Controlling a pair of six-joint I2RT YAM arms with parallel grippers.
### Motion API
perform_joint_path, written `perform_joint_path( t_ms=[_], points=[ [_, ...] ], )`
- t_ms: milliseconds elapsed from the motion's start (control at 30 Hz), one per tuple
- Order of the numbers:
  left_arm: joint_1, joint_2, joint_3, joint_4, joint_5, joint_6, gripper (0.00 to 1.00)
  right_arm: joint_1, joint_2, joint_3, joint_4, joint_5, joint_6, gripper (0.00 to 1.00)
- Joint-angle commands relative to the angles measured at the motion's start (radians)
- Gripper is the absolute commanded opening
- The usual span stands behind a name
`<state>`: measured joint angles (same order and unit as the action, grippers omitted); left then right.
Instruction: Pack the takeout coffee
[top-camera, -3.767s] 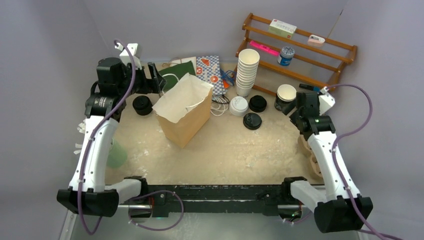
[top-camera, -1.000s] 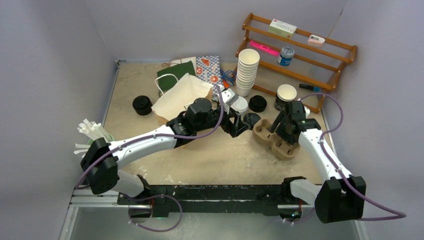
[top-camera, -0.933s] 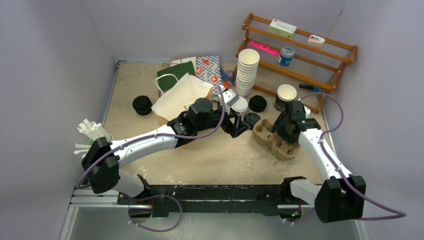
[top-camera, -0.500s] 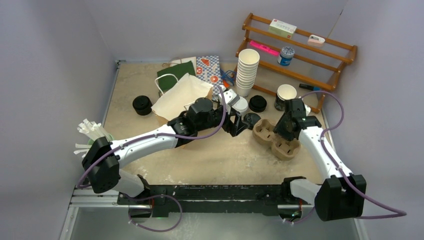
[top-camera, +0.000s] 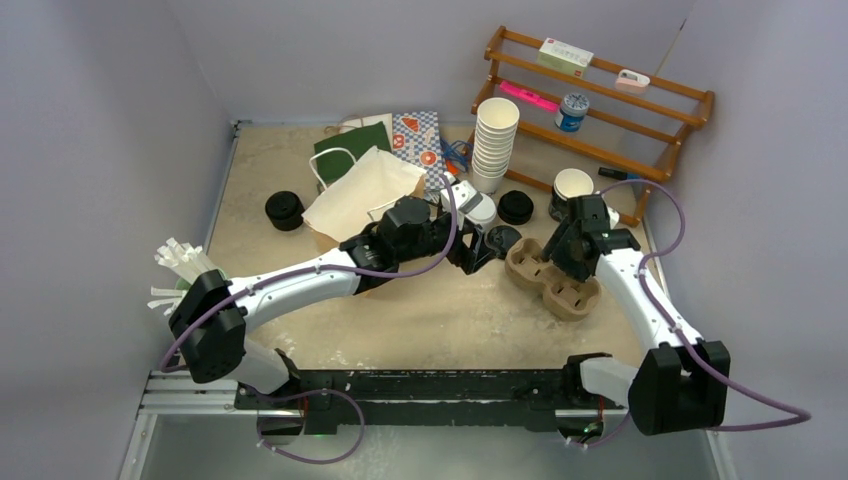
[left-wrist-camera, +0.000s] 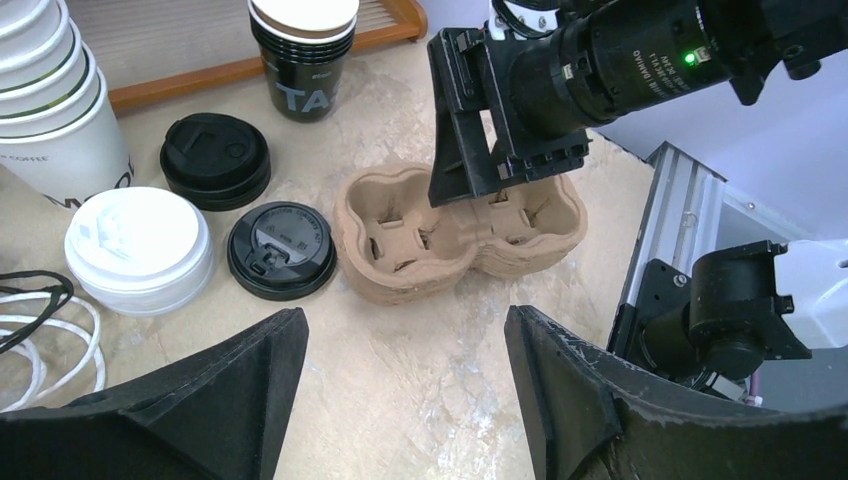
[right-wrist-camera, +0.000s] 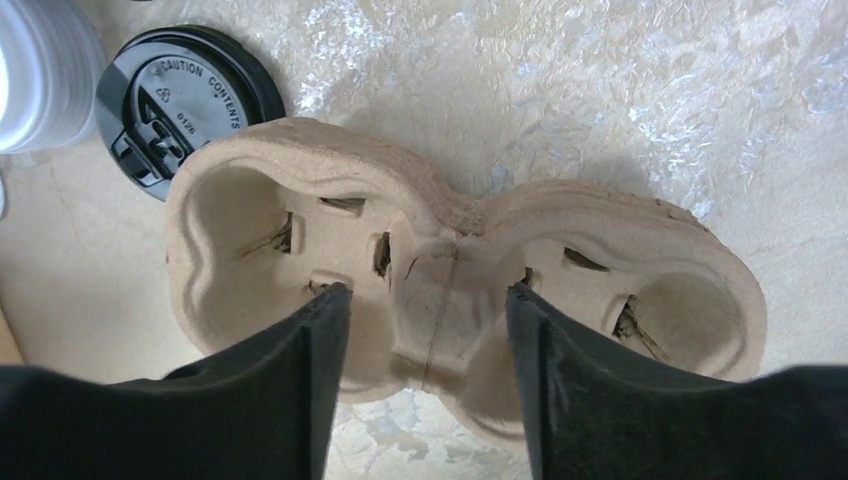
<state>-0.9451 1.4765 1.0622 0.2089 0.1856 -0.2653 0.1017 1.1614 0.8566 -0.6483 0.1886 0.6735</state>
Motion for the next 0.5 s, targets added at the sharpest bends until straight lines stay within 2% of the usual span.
perform_joint_path(
  t_ms=[0, 100, 367, 467],
  points=[
    [-0.004, -0.031, -0.014, 0.029, -0.013, 0.020, 0.76, 0.000, 0.015, -0.026, 0.038, -0.002, 0.012, 0.57],
    [-0.004, -0.040, -0.026, 0.024, -0.029, 0.023, 0.76, 0.000, 0.025, -0.024, 0.045, 0.001, 0.015, 0.51],
    [-0.004, -0.048, -0.033, -0.002, -0.102, 0.019, 0.76, 0.000, 0.047, -0.028, 0.047, 0.017, 0.010, 0.49],
    [-0.005, -0.050, -0.040, -0.007, -0.119, 0.014, 0.76, 0.000, 0.055, -0.028, 0.049, 0.001, 0.007, 0.42]
  ],
)
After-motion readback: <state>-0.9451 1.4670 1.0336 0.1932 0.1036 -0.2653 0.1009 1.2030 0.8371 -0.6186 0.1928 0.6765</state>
